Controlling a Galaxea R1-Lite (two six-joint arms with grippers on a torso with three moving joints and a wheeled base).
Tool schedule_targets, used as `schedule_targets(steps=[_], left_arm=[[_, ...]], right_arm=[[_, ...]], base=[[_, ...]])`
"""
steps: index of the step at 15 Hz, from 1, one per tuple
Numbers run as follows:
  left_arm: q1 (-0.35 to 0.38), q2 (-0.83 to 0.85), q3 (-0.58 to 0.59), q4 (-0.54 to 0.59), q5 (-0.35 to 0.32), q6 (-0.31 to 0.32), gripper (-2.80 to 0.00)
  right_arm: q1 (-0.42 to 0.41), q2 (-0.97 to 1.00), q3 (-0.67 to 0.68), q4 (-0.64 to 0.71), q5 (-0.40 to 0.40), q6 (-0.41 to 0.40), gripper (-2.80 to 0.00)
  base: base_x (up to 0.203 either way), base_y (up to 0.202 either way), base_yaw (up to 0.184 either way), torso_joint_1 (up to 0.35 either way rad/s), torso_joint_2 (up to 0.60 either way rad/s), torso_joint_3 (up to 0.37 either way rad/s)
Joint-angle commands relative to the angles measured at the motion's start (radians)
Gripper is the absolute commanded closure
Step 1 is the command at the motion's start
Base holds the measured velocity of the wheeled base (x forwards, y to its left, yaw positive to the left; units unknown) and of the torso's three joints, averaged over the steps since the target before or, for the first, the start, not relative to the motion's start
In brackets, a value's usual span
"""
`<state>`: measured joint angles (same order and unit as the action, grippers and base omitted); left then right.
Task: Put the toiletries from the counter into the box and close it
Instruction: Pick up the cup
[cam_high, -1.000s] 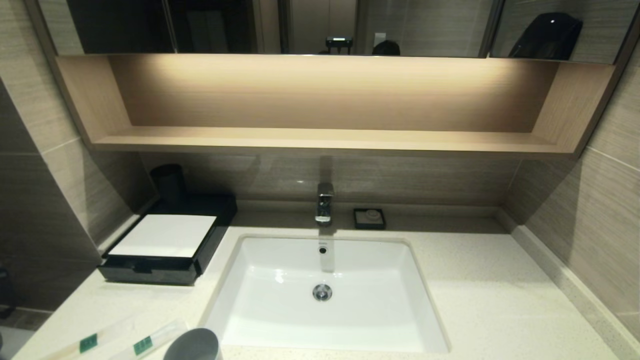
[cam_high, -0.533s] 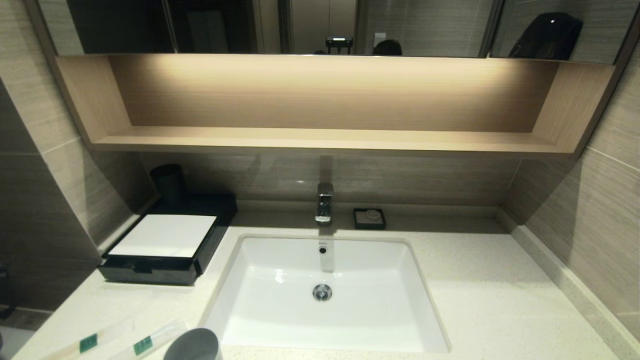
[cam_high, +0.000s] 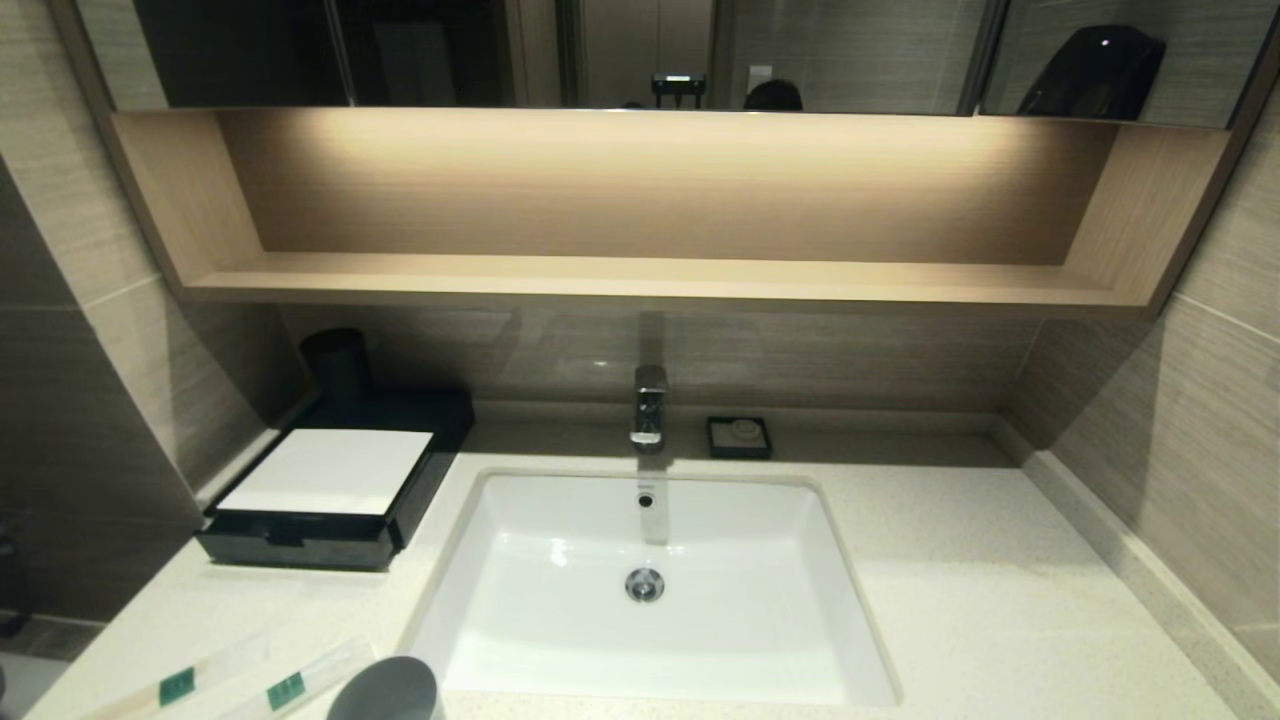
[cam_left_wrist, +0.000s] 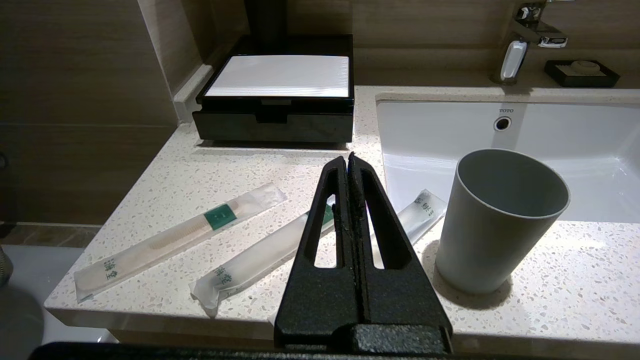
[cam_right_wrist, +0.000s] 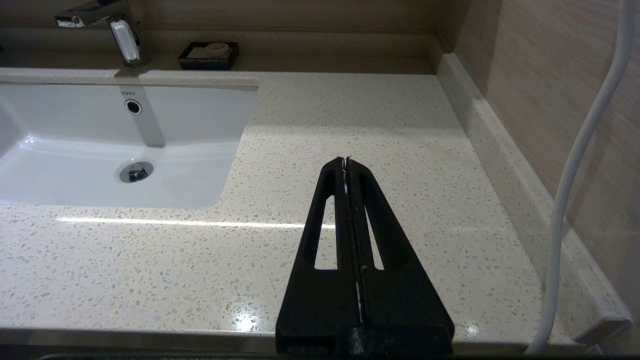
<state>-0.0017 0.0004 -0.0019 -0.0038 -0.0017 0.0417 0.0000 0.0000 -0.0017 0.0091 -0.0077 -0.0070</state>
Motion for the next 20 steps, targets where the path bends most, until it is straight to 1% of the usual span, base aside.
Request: schedule_targets(steps=[1, 7, 10, 12, 13, 17, 20], left_arm=[[0.000, -0.002, 0.000, -0.001, 0.000, -0.002, 0.00], [0.000, -0.002, 0.000, -0.001, 0.002, -0.002, 0.00], [0.000, -0.001, -0.040, 0.003, 0.002, -0.001, 0.00], [0.000, -0.001, -0.099, 0.020, 0.003, -0.001, 0.00], [0.000, 0.000, -0.139, 0.051, 0.002, -0.001, 0.00], [0.000, 0.000, -0.353, 0.251, -0.001, -0.003, 0.00], [0.000, 0.022, -0.508, 0.326, 0.002, -0.003, 0.00]], right_arm=[[0.000, 0.000, 0.000, 0.000, 0.000, -0.001, 0.00], [0.000, 0.000, 0.000, 0.000, 0.000, -0.001, 0.00], [0.000, 0.000, 0.000, 0.000, 0.000, -0.001, 0.00], [0.000, 0.000, 0.000, 0.000, 0.000, -0.001, 0.00], [0.001, 0.000, 0.000, 0.000, 0.000, -0.001, 0.00], [0.000, 0.000, 0.000, 0.000, 0.000, -0.001, 0.00], [0.000, -0.001, 0.000, 0.000, 0.000, -0.001, 0.00]], base=[[0.000, 0.000, 0.000, 0.000, 0.00, 0.000], [0.000, 0.000, 0.000, 0.000, 0.00, 0.000], [0.000, 0.000, 0.000, 0.000, 0.00, 0.000], [0.000, 0.000, 0.000, 0.000, 0.00, 0.000], [0.000, 0.000, 0.000, 0.000, 0.00, 0.000], [0.000, 0.000, 0.000, 0.000, 0.00, 0.000], [0.000, 0.000, 0.000, 0.000, 0.00, 0.000]])
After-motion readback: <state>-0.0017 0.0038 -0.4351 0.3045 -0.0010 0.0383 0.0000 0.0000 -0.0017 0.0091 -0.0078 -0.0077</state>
